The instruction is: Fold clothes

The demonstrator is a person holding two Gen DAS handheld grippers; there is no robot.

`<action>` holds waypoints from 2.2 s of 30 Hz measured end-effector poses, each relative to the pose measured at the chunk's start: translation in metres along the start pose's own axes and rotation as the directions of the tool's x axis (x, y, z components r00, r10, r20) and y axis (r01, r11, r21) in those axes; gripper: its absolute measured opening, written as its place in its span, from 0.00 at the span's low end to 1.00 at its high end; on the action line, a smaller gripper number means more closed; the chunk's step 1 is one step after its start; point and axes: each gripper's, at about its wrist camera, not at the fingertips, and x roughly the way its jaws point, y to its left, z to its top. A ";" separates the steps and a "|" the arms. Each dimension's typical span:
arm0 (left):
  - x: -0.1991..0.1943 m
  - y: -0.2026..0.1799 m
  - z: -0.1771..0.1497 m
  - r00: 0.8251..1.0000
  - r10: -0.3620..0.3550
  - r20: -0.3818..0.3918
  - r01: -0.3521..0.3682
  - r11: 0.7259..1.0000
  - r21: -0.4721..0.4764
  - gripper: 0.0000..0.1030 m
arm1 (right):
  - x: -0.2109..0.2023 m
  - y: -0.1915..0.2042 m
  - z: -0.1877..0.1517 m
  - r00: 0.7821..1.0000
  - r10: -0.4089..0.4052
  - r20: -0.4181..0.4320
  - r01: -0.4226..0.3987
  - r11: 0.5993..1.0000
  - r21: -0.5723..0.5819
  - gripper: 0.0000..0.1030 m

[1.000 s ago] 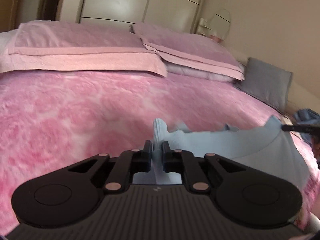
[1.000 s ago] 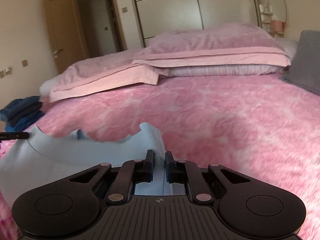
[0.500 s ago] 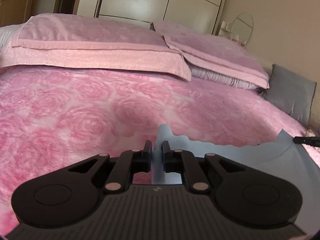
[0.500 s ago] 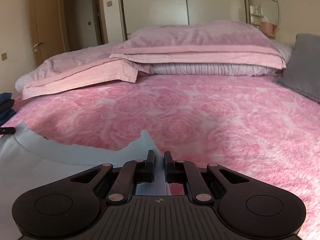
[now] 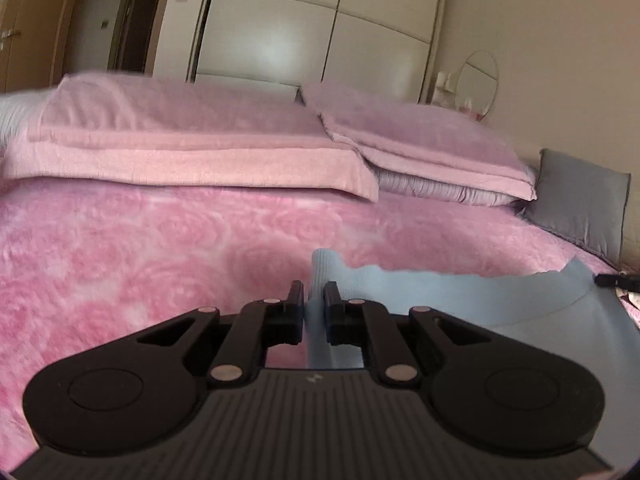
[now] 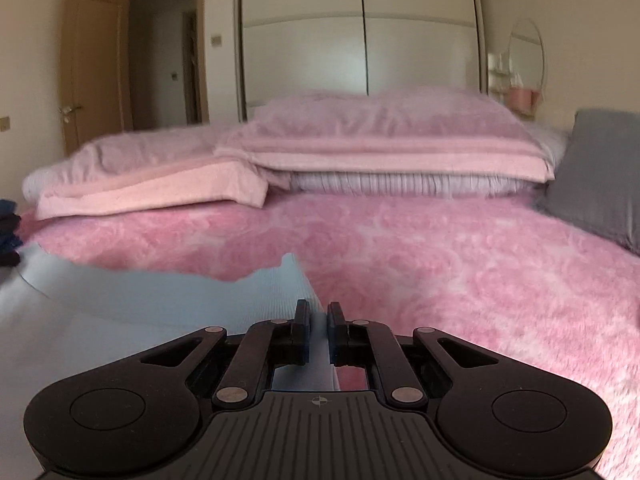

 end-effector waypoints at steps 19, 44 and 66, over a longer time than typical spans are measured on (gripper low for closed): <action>-0.070 -0.025 -0.011 0.985 0.041 -0.170 -0.055 0.996 -0.077 0.17 | -0.068 0.065 -0.003 0.995 -0.050 -0.090 0.050 0.999 -0.002 0.48; -0.102 -0.079 -0.055 0.961 0.147 -0.232 -0.136 0.989 0.063 0.03 | -0.108 0.110 -0.060 0.986 -0.096 -0.139 0.098 0.995 0.001 0.49; -0.127 -0.100 -0.083 0.906 0.326 -0.271 -0.288 0.942 0.170 0.05 | -0.148 0.105 -0.080 0.968 -0.182 -0.175 0.196 0.978 0.066 0.49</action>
